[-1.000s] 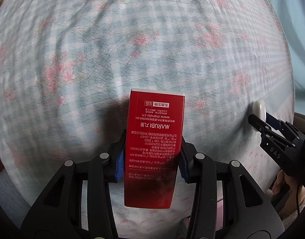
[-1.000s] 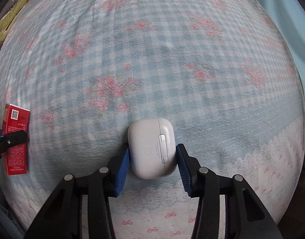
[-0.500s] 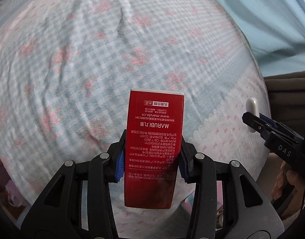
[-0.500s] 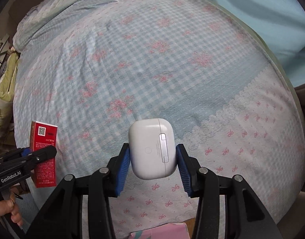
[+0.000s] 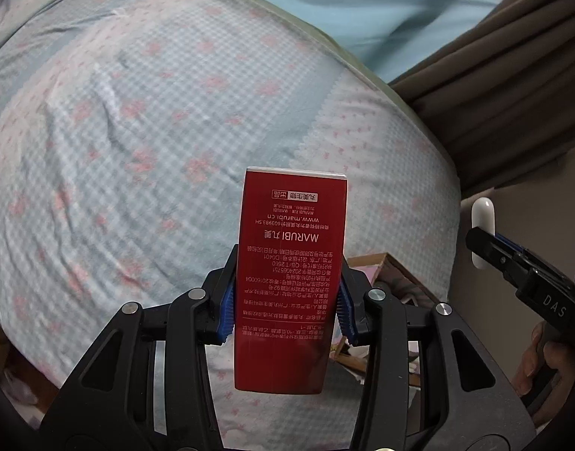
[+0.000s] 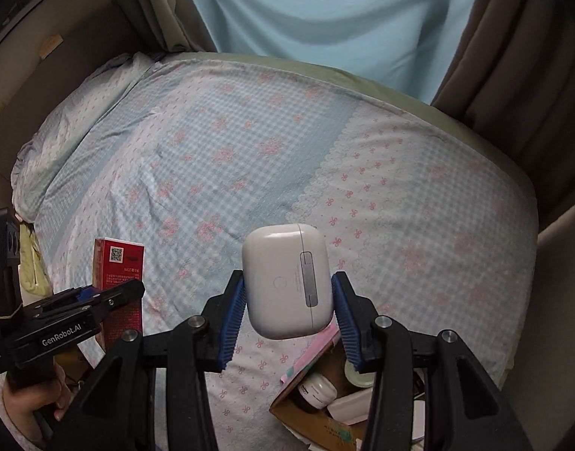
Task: Organize rigid objects
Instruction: 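Carry the red box and earbud case over the cardboard box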
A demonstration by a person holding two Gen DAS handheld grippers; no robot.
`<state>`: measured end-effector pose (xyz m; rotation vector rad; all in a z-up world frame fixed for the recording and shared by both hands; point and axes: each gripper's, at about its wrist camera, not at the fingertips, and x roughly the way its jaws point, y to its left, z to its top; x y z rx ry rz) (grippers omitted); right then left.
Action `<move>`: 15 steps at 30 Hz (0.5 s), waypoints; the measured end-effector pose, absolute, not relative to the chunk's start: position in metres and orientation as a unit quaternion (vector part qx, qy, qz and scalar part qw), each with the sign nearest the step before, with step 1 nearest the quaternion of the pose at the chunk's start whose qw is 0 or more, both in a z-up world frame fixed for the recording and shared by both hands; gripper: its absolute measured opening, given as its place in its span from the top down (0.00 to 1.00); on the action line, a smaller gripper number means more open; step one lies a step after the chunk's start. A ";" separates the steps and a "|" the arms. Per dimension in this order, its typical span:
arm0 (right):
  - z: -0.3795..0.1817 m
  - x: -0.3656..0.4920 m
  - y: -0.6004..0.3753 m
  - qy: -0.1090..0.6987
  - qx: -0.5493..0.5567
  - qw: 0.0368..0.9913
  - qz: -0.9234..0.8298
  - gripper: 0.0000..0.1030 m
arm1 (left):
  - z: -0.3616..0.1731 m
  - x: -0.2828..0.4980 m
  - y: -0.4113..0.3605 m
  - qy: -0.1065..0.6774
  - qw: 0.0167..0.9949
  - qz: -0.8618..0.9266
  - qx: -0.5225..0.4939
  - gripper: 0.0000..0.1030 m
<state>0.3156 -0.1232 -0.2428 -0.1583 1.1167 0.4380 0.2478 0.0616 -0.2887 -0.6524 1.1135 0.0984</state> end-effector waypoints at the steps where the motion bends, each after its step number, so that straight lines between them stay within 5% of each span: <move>1: -0.239 0.308 -0.135 0.524 -0.064 0.827 0.194 0.59 | -0.284 0.250 0.053 0.519 0.801 0.033 -0.296 0.62; 15: -0.229 0.223 -0.304 0.519 0.073 0.851 0.035 0.59 | -0.262 0.269 -0.076 0.548 0.798 -0.095 -0.232 0.62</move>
